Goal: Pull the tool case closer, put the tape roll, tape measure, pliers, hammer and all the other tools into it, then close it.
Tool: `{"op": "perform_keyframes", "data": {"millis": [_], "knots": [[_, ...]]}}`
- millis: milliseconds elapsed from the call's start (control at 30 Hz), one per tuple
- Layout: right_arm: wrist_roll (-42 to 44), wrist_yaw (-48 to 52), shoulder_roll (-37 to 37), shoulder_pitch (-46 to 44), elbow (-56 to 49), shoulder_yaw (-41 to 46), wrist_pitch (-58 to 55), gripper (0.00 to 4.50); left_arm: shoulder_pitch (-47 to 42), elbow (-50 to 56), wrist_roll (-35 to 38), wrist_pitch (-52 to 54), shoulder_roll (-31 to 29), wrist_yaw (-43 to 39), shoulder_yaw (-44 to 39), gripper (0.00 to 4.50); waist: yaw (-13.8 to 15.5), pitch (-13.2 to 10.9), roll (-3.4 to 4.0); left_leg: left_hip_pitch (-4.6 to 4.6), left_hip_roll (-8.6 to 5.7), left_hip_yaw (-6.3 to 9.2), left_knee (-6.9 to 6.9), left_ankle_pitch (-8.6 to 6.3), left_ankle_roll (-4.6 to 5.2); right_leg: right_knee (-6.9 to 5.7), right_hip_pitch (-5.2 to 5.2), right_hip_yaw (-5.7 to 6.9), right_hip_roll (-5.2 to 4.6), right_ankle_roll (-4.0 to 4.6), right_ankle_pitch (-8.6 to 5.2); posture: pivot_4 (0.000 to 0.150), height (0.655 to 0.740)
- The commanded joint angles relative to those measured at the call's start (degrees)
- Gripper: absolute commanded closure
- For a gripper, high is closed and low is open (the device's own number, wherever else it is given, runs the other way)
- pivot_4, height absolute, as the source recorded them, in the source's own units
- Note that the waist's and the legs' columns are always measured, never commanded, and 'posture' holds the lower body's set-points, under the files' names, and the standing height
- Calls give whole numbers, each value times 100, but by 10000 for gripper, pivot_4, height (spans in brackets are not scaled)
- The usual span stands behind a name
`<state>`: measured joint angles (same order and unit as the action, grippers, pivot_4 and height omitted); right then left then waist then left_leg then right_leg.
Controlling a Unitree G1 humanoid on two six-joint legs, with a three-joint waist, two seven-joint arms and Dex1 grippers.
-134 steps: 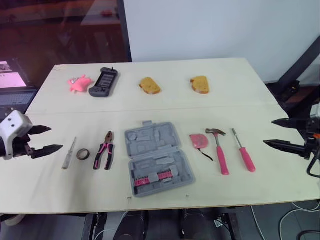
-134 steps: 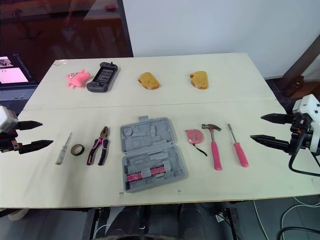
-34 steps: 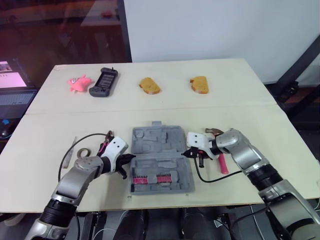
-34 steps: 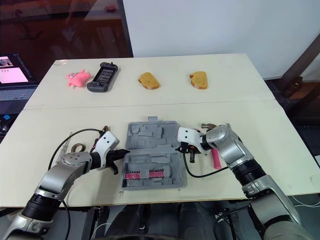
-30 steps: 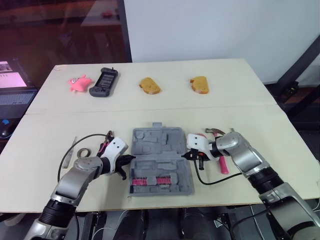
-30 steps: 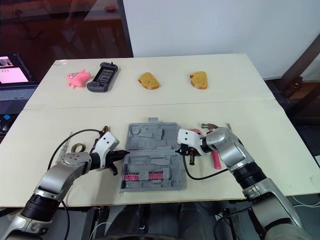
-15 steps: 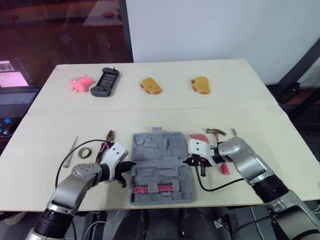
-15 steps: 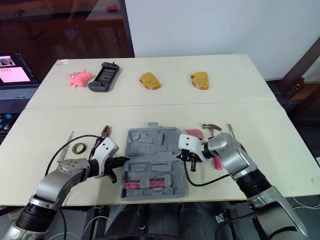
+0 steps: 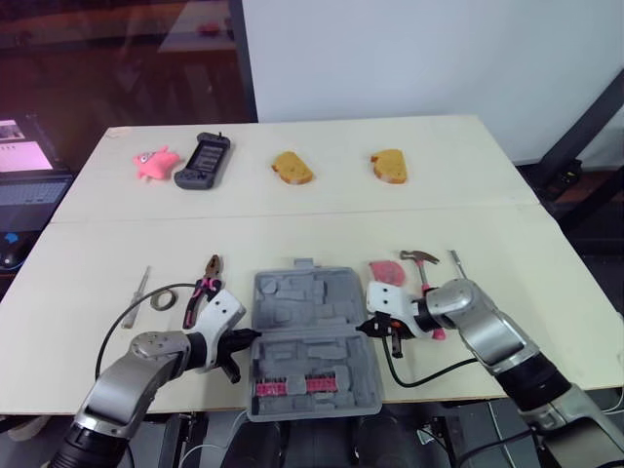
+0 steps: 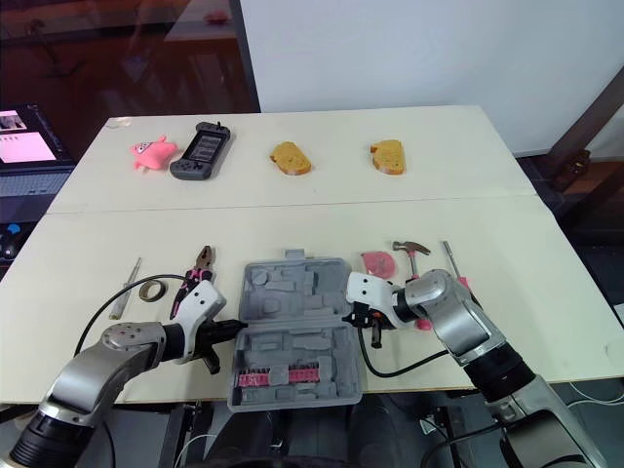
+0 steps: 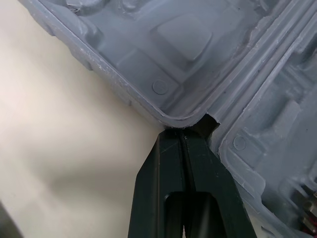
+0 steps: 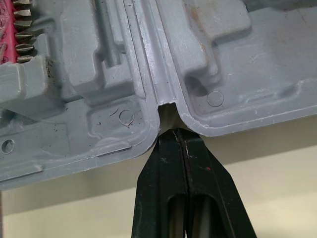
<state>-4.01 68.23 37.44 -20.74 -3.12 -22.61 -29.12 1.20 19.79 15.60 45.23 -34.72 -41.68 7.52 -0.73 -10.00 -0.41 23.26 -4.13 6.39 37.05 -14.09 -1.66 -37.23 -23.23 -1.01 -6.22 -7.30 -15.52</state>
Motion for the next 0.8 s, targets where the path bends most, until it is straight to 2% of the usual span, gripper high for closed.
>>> {"op": "perform_keyframes", "data": {"millis": [33, 800], "knots": [[165, 131, -4, 110, -318, -182, -59, 45000, 104, 194, 175, 41, 16, -110, 125, 44680, 7, 0, 0, 0, 0, 0, 0, 0, 0, 0, 0, 0, 0, 0, 0, 1500, 7400], [289, -23, 112, 425, -717, -178, -425, 45000, 488, 405, 244, 12, -79, -80, 178, 44680, 14, 2, 0, 0, -2, 0, -1, -1, 0, 6, 4, 3, -7, 1, -1, 1500, 7400]]}}
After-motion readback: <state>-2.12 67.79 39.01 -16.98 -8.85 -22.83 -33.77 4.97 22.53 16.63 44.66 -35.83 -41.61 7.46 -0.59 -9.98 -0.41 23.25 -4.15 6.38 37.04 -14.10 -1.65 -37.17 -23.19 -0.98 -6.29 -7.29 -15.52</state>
